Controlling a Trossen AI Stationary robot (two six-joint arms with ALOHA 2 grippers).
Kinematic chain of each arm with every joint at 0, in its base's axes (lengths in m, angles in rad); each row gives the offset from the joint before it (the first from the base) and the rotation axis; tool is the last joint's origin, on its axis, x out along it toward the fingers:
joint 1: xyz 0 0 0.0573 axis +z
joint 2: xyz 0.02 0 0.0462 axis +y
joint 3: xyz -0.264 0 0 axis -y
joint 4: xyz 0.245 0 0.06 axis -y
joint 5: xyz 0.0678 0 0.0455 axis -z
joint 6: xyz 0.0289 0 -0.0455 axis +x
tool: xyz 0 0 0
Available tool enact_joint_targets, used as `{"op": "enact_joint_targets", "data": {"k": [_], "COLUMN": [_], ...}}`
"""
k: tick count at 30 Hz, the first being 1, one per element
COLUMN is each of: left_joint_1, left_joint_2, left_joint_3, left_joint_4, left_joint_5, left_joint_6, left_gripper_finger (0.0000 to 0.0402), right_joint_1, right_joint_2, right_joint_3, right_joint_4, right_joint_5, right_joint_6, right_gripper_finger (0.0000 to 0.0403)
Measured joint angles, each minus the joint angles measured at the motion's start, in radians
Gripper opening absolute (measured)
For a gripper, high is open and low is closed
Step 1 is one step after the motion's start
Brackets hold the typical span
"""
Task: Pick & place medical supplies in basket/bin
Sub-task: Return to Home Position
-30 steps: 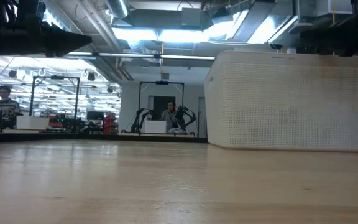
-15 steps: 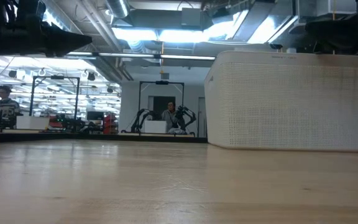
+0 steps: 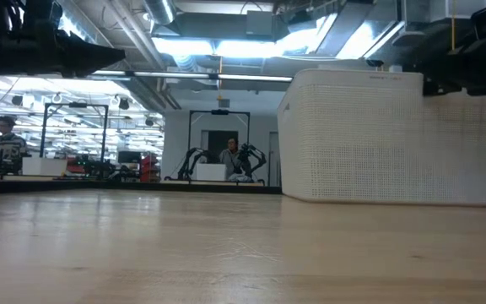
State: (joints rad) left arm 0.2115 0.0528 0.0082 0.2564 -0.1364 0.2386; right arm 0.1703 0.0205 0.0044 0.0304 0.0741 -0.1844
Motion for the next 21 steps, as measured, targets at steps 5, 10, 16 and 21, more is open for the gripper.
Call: {"op": "enact_joint_targets", "data": {"k": [5, 10, 16, 21], "left_joint_1": [0.000, 0.000, 0.000, 0.000], "left_joint_2": [0.000, 0.000, 0.000, 0.000], "left_joint_3": [0.000, 0.000, 0.000, 0.000], "left_joint_4": [0.001, 0.002, 0.001, 0.001], "left_joint_5": [-0.001, -0.001, 0.000, 0.000], "left_joint_6": [0.000, 0.001, 0.000, 0.000], "left_gripper_finger": [0.0004, 0.0004, 0.0004, 0.0004], "right_joint_1": [0.000, 0.000, 0.000, 0.000], "right_joint_2": [0.000, 0.000, 0.000, -0.001], "right_joint_3": [0.000, 0.000, 0.000, 0.001], "right_joint_4": [0.006, 0.002, 0.000, 0.001], "right_joint_5": [0.003, 0.002, -0.032, -0.033], "right_joint_6": [0.026, 0.103, 0.106, 0.104], "right_gripper_finger": [0.0000, 0.0000, 0.0000, 0.0002]}}
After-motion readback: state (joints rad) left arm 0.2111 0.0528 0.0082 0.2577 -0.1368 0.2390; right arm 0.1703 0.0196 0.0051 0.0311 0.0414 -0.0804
